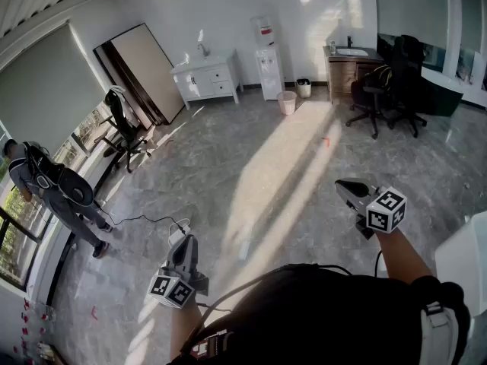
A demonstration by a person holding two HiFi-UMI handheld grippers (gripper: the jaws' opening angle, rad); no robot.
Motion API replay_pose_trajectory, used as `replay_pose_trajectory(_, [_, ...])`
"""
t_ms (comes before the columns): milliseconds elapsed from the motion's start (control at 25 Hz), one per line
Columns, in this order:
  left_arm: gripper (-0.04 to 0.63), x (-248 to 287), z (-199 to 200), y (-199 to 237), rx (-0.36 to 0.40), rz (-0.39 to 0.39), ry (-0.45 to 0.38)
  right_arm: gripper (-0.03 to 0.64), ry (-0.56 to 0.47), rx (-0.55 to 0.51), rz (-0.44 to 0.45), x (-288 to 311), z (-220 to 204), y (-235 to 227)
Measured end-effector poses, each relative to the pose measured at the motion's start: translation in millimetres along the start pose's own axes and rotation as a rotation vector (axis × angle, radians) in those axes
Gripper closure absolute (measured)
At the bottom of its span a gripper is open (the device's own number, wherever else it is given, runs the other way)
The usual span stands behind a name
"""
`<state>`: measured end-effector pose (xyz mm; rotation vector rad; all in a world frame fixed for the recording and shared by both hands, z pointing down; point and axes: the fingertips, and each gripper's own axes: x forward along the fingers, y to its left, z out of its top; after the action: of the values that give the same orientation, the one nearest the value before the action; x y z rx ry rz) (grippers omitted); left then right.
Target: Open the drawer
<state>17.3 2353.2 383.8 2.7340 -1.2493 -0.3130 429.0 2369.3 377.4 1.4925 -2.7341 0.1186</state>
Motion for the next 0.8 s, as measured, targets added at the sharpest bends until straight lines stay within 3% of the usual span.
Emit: replay_pose_trajectory(800, [0.594,1.3,-5.6,-8.2,-0.012,-0.02,0.003,0.616,-0.011,-0.004,-0.017,-2.8,-9.4,-2.2])
